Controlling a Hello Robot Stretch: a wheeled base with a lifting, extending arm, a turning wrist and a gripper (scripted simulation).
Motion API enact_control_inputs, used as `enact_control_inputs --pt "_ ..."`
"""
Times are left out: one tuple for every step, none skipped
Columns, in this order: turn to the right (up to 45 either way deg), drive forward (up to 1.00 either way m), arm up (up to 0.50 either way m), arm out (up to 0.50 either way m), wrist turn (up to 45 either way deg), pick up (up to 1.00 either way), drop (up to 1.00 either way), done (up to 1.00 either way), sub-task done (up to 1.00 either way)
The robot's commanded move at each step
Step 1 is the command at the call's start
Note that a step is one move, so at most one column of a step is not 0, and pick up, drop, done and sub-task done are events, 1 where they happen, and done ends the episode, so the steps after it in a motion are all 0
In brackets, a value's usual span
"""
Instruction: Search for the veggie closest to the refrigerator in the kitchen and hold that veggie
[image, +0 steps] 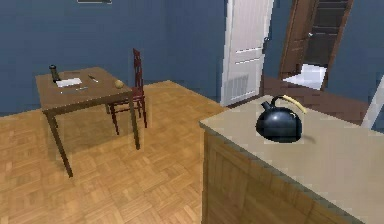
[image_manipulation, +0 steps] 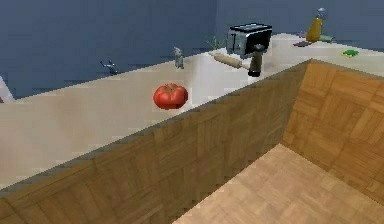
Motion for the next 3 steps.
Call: enact_control_inputs --pt "0.0 0.00 0.50 0.00 0.0 0.00 0.00 0.00 0.00" --pt "0.0 0.00 0.38 0.00 0.0 0.00 0.00 0.00 0.00" --pt "0.0 0.00 0.00 0.44 0.0 0.00 0.00 0.00 0.00"
